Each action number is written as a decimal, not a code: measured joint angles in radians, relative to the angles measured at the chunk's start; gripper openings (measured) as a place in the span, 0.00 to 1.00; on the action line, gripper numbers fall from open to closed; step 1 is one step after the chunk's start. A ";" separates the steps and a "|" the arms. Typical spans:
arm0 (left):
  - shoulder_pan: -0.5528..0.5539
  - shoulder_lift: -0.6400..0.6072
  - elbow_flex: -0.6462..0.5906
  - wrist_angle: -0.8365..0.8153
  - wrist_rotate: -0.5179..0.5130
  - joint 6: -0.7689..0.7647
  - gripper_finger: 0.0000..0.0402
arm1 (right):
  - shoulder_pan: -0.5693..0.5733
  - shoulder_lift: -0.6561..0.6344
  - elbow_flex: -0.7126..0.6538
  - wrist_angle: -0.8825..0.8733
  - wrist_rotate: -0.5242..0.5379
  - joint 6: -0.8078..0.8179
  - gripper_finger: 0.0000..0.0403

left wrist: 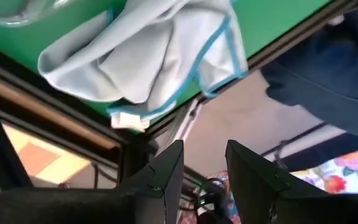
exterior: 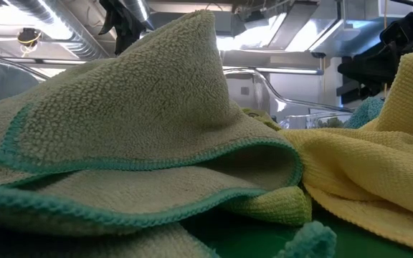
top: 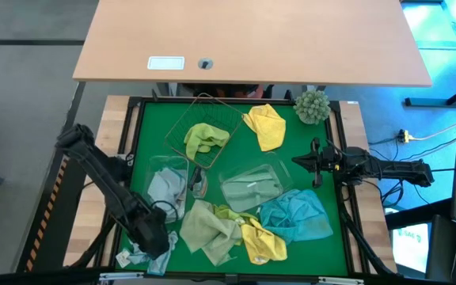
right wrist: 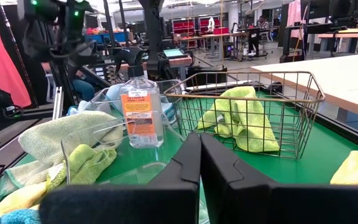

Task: Sort microfiber towel by color & place in baskets
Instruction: Put the blue microfiber towel into the left transparent bin

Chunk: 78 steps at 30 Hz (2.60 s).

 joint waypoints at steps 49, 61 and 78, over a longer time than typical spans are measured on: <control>-0.110 0.437 0.004 0.040 -0.243 0.082 0.27 | 0.000 0.000 0.000 -0.004 0.000 0.000 0.01; -0.109 0.440 0.044 -0.001 -0.222 0.089 0.02 | 0.000 0.000 0.000 -0.002 0.000 0.000 0.01; -0.110 0.441 0.591 -0.447 -0.372 0.182 0.00 | 0.000 0.000 0.000 -0.001 0.000 0.000 0.01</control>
